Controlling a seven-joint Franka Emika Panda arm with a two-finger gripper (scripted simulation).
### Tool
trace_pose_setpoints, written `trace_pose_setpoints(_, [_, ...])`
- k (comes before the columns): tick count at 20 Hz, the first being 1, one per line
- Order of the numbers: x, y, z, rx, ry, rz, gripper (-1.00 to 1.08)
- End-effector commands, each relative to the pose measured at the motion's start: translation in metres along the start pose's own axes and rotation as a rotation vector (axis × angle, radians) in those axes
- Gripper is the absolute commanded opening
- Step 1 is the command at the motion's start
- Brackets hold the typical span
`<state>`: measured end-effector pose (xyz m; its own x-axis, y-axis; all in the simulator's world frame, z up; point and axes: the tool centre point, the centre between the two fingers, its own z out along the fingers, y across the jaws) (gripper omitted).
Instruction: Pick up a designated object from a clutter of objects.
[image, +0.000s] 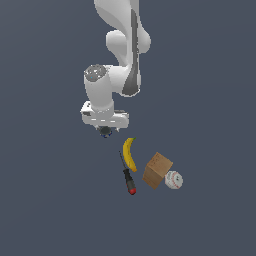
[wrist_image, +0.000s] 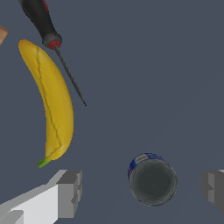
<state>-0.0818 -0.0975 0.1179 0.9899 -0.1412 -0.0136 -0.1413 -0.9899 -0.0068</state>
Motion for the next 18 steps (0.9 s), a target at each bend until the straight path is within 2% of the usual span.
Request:
trace_pose_setpoints(1, [-0.013,0.01,0.015,0.001,0.005,0.022,1.0])
trace_pose_setpoints(10, [-0.046,0.034,0.048,-0.004,0.012,0.076,1.0])
trace_pose_setpoints(18, [-0.054,0.039,0.054,-0.006,0.013,0.088,1.0])
